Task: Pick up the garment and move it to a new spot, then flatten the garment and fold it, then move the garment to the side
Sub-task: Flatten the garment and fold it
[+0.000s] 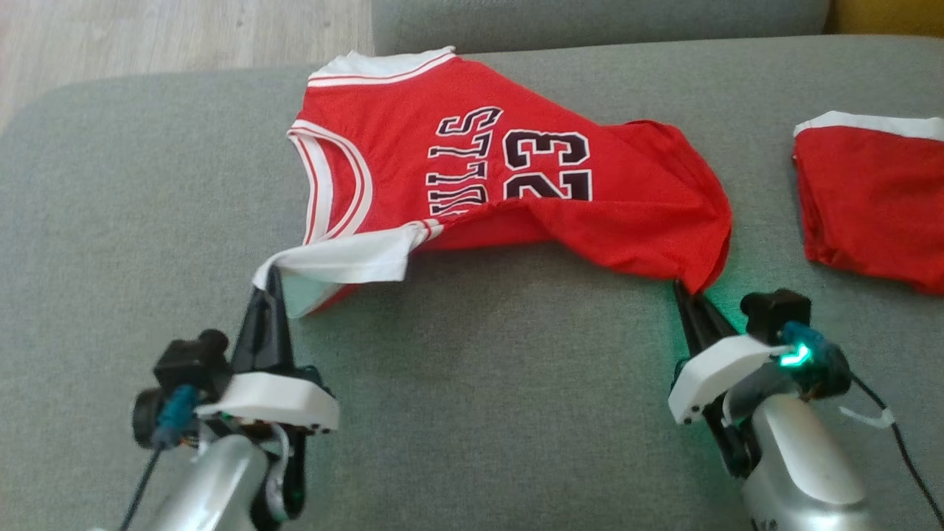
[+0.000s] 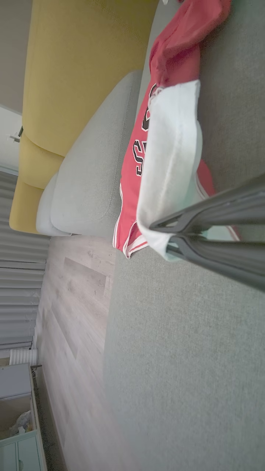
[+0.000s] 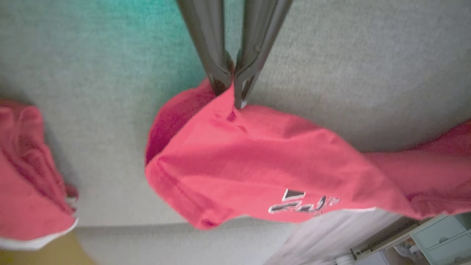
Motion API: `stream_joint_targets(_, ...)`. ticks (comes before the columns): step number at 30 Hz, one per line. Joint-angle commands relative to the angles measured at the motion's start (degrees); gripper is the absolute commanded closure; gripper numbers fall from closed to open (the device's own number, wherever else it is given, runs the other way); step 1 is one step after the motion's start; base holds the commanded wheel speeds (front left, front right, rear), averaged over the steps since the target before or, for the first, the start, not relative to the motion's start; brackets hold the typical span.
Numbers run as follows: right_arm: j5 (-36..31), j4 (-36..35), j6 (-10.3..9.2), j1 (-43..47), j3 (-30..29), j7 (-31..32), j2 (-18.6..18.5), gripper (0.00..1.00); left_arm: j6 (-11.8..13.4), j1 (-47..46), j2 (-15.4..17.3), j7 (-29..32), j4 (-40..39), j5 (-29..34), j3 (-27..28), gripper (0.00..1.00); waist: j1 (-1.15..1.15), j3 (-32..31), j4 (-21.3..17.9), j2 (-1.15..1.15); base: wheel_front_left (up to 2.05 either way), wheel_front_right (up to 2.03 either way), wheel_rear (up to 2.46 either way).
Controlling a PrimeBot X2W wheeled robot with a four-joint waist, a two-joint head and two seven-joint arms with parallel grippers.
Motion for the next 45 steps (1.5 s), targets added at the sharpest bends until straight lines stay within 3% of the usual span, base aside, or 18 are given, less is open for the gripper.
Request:
stream_joint_targets(1,-0.7,-2.7,-0.04,-2.2,0.8,-0.8,-0.1,1.0,-0.2,-3.2,2.2,0.1,-1.5,0.6,2.8,1.0,0.0,-0.5,-0.2,0.0,0.0,0.0,0.0)
stream_joint_targets(6,-0.7,-10.1,-0.04,-3.5,0.6,-0.2,-2.2,1.0,-0.3,-5.4,5.8,1.0,-2.6,1.1,4.4,1.0,0.0,-1.7,-0.5,0.0,0.0,0.0,0.0)
stream_joint_targets(15,5.2,-25.9,-0.04,-9.2,2.3,4.0,-11.1,1.0,-2.6,-14.0,12.0,5.3,-7.7,0.6,7.5,1.0,0.0,-4.8,-0.3,0.0,0.0,0.0,0.0)
stream_joint_targets(21,5.8,-34.6,-0.04,-13.9,2.3,5.4,-15.4,1.0,-3.3,-22.1,15.4,7.9,-13.5,0.5,10.3,1.0,0.0,-7.8,-0.4,0.0,0.0,0.0,0.0)
stream_joint_targets(27,5.0,-43.4,-0.04,-15.8,1.3,8.3,-17.2,1.0,-1.9,-25.9,19.1,10.8,-21.9,1.1,12.9,1.0,0.0,-9.7,-1.2,0.0,0.0,0.0,0.0)
stream_joint_targets(35,5.2,-58.4,-0.04,-14.5,-2.9,17.5,-19.1,1.0,0.9,-28.2,25.4,18.4,-36.9,-1.2,18.9,1.0,0.0,-8.4,-1.9,0.0,0.0,0.0,0.0)
stream_joint_targets(40,6.7,-58.6,-0.04,-15.5,-2.4,21.8,-19.4,1.0,-1.8,-31.1,27.7,22.5,-32.0,-2.6,17.6,1.0,0.0,-3.6,-1.6,0.0,0.0,0.0,0.0)
stream_joint_targets(42,9.2,-55.3,-0.04,-18.3,-1.8,22.6,-18.4,1.0,-4.2,-33.8,27.4,22.8,-27.0,-2.3,15.6,1.0,0.0,-0.9,-1.5,0.0,0.0,0.0,0.0)
stream_joint_targets(45,9.4,-47.1,-0.04,-25.7,1.7,21.4,-20.7,1.0,-8.3,-40.9,26.2,22.2,-17.0,-0.4,12.1,1.0,0.0,3.5,-0.9,0.0,0.0,0.0,0.0)
